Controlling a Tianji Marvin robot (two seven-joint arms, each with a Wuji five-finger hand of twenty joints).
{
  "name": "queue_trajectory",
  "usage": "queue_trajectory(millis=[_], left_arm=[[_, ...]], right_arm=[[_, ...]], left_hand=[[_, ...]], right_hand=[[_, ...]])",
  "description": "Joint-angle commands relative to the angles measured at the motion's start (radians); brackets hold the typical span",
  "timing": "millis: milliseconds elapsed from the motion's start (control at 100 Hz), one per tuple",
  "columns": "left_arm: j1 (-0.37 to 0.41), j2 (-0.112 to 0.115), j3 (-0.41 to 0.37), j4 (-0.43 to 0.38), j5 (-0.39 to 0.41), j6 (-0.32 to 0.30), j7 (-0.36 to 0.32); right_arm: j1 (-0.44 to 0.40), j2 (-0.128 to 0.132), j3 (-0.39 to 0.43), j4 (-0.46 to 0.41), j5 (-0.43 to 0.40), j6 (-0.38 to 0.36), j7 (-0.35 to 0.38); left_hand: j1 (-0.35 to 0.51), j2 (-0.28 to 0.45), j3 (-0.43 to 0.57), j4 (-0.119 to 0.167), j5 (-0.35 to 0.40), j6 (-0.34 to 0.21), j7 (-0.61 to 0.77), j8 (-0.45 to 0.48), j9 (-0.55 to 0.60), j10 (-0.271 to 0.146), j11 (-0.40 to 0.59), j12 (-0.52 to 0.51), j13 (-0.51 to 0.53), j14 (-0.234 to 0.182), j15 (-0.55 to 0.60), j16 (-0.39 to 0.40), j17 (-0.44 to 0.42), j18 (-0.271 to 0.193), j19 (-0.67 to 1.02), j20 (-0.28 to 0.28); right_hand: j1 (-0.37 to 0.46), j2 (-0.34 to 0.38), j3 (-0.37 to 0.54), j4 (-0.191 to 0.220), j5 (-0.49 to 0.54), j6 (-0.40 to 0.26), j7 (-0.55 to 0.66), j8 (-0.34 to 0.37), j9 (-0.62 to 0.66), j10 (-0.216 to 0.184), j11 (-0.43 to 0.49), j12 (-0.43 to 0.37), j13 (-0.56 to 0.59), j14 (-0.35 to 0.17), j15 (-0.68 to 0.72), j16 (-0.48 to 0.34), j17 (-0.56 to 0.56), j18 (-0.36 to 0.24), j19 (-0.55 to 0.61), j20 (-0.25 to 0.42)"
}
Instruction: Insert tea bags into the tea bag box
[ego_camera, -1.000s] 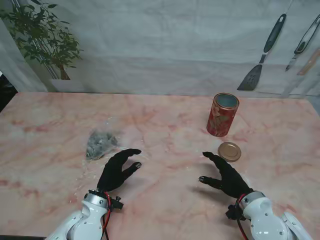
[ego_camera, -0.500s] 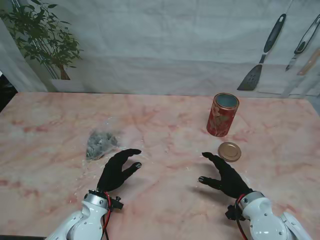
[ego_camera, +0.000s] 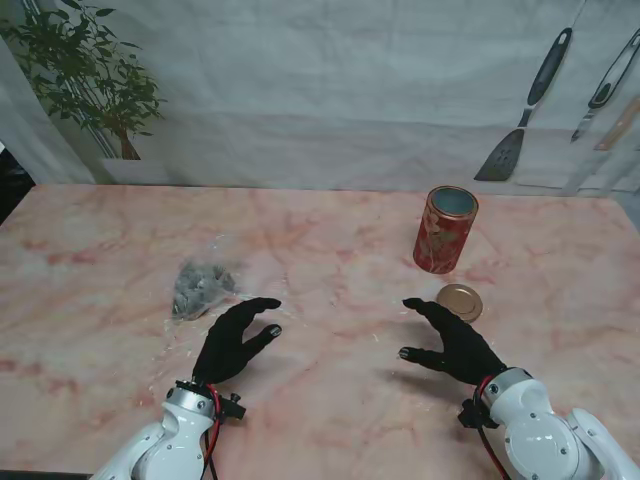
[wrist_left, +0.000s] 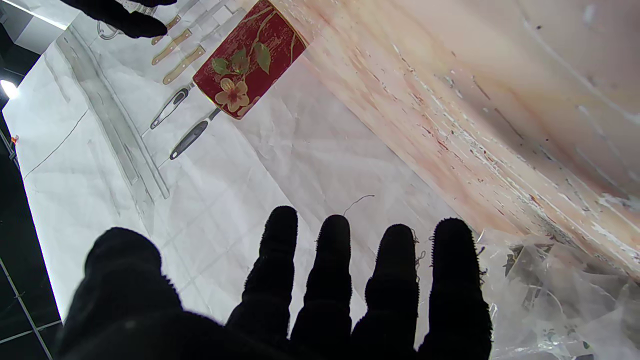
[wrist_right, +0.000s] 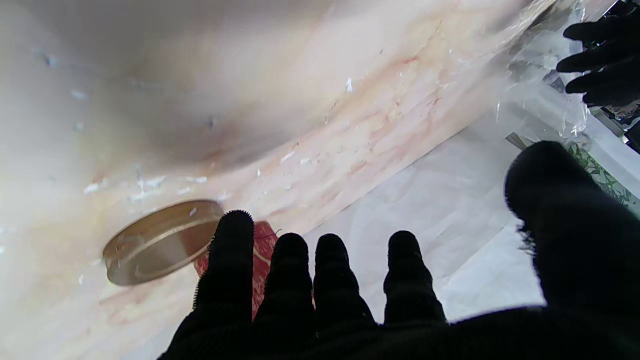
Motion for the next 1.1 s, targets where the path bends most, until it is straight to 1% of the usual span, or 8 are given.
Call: queue_trajectory(millis=[0, 120, 230, 340, 490, 630, 940, 1090], left_arm=[[0.005, 0.001, 0.001, -0.008, -0.003, 0.005, -0.014], [0.008, 0.002, 0.001, -0.011, -0.004, 0.008, -0.018], [0.014, 0.002, 0.0, -0.016, -0.003, 0.013, -0.018], [0.02, 0.002, -0.002, -0.022, -0.002, 0.018, -0.017], [0.022, 0.002, -0.002, -0.023, -0.001, 0.016, -0.015], [0.023, 0.002, -0.002, -0.025, 0.001, 0.016, -0.016], [0.025, 0.003, -0.003, -0.027, 0.0, 0.016, -0.018], [0.027, 0.004, -0.003, -0.033, -0.006, 0.01, -0.03]], right_arm=[[0.012, 0.003, 0.012, -0.015, -0.018, -0.008, 0.004], [0.026, 0.004, 0.029, -0.023, -0.07, -0.013, -0.008], [0.036, 0.005, 0.036, -0.038, -0.133, 0.009, -0.013], [0.054, 0.003, 0.034, -0.036, -0.192, 0.02, -0.043], [0.086, 0.004, 0.033, -0.031, -0.258, 0.032, -0.061], [0.129, 0.008, 0.035, -0.018, -0.33, 0.037, -0.061], [0.205, 0.024, 0.047, -0.018, -0.463, 0.09, 0.026], [0.238, 0.025, 0.041, -0.001, -0.51, 0.12, 0.018]], left_hand=[[-0.023, 0.037, -0.01, -0.03, 0.006, -0.021, -0.016, 0.001, 0.006, -0.017, -0.011, 0.008, 0.013, -0.014, -0.013, 0.008, -0.013, -0.003, 0.001, 0.0], [-0.023, 0.037, -0.01, -0.03, 0.006, -0.022, -0.015, 0.001, 0.005, -0.017, -0.011, 0.007, 0.013, -0.013, -0.013, 0.008, -0.013, -0.003, 0.001, 0.0], [-0.024, 0.039, -0.01, -0.03, 0.005, -0.024, -0.015, 0.001, 0.005, -0.018, -0.012, 0.007, 0.013, -0.014, -0.013, 0.008, -0.013, -0.002, 0.001, 0.0], [-0.022, 0.037, -0.01, -0.03, 0.007, -0.019, -0.015, 0.001, 0.005, -0.016, -0.012, 0.007, 0.013, -0.012, -0.013, 0.008, -0.012, -0.003, 0.001, 0.0], [-0.022, 0.038, -0.01, -0.03, 0.007, -0.018, -0.016, 0.001, 0.006, -0.017, -0.012, 0.007, 0.013, -0.013, -0.013, 0.008, -0.012, -0.003, 0.001, 0.0], [-0.022, 0.037, -0.01, -0.03, 0.007, -0.022, -0.015, 0.001, 0.006, -0.017, -0.011, 0.007, 0.013, -0.012, -0.013, 0.008, -0.012, -0.003, 0.001, 0.0], [-0.023, 0.037, -0.01, -0.03, 0.009, -0.019, -0.015, 0.002, 0.007, -0.018, -0.011, 0.007, 0.015, -0.014, -0.012, 0.009, -0.013, -0.004, 0.0, -0.001], [-0.022, 0.037, -0.01, -0.03, 0.008, -0.018, -0.015, 0.002, 0.006, -0.017, -0.011, 0.007, 0.014, -0.012, -0.012, 0.009, -0.013, -0.004, 0.0, -0.001]], right_hand=[[0.007, 0.017, -0.012, 0.034, 0.035, -0.027, 0.016, 0.006, -0.002, -0.023, 0.024, 0.001, -0.013, -0.033, 0.01, -0.001, -0.006, -0.041, -0.027, 0.015], [0.001, -0.001, 0.016, 0.032, 0.058, -0.031, 0.023, -0.005, 0.008, -0.026, 0.068, 0.011, 0.004, -0.03, 0.034, 0.011, -0.003, -0.066, -0.029, 0.012], [-0.01, -0.017, 0.043, 0.029, 0.075, -0.031, 0.032, -0.01, 0.012, -0.026, 0.097, 0.008, 0.017, -0.027, 0.043, 0.016, 0.003, -0.064, -0.02, 0.011], [-0.035, -0.044, 0.096, 0.022, 0.109, -0.033, 0.054, -0.025, 0.012, -0.025, 0.164, 0.006, 0.039, -0.02, 0.061, 0.027, 0.015, -0.06, 0.01, 0.001], [-0.035, -0.059, 0.093, 0.015, 0.125, -0.036, 0.068, -0.029, 0.015, -0.021, 0.187, 0.004, 0.045, -0.014, 0.072, 0.033, 0.015, -0.058, 0.03, -0.003], [-0.042, -0.064, 0.088, 0.012, 0.136, -0.045, 0.115, -0.051, 0.015, -0.016, 0.277, 0.014, 0.08, 0.0, 0.112, 0.055, 0.041, -0.036, 0.12, -0.028], [-0.061, -0.058, 0.064, 0.013, 0.126, -0.05, 0.132, -0.065, 0.013, -0.014, 0.285, -0.002, 0.069, 0.0, 0.127, 0.064, 0.032, -0.03, 0.179, -0.052], [-0.067, -0.06, 0.059, 0.014, 0.138, -0.055, 0.143, -0.066, 0.015, -0.01, 0.299, 0.0, 0.075, 0.005, 0.138, 0.069, 0.034, -0.025, 0.198, -0.063]])
